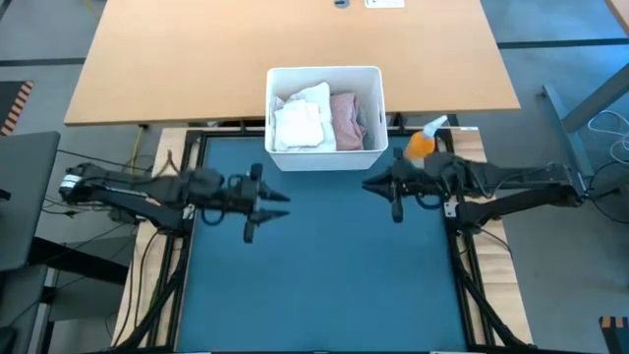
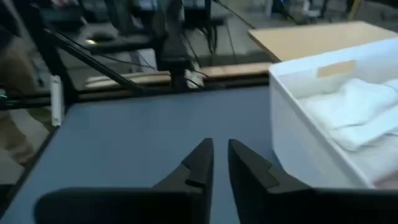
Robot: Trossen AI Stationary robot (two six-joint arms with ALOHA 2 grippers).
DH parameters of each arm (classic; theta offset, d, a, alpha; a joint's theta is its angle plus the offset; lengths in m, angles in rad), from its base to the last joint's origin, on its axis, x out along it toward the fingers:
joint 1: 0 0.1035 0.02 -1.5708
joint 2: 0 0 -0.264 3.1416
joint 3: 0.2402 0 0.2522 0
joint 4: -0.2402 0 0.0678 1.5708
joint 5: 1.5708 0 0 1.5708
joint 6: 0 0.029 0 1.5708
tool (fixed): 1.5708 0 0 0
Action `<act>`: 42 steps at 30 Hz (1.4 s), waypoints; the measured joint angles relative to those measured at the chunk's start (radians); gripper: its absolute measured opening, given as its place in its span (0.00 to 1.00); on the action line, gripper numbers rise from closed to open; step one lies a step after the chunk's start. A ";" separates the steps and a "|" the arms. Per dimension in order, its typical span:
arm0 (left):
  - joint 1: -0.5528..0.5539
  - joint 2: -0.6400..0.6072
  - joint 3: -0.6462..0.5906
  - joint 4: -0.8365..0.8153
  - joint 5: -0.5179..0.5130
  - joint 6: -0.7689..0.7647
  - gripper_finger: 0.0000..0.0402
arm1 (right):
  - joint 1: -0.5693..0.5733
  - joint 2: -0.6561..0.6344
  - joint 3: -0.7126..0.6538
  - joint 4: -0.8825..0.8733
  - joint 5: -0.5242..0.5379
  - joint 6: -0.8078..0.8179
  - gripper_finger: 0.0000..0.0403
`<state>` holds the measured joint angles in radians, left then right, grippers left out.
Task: Fold Laundry from Bin
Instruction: Return to Home Position
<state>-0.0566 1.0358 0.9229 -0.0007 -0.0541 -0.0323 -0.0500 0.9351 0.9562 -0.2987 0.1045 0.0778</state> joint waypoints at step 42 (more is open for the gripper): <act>-0.068 -1.023 -0.820 0.026 -0.210 -0.223 0.35 | 0.034 -0.783 -0.795 0.198 0.057 0.161 0.05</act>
<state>-0.1249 0.0131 0.1024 0.0249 -0.2639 -0.2558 -0.0158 0.1521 0.1611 -0.1011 0.1619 0.2392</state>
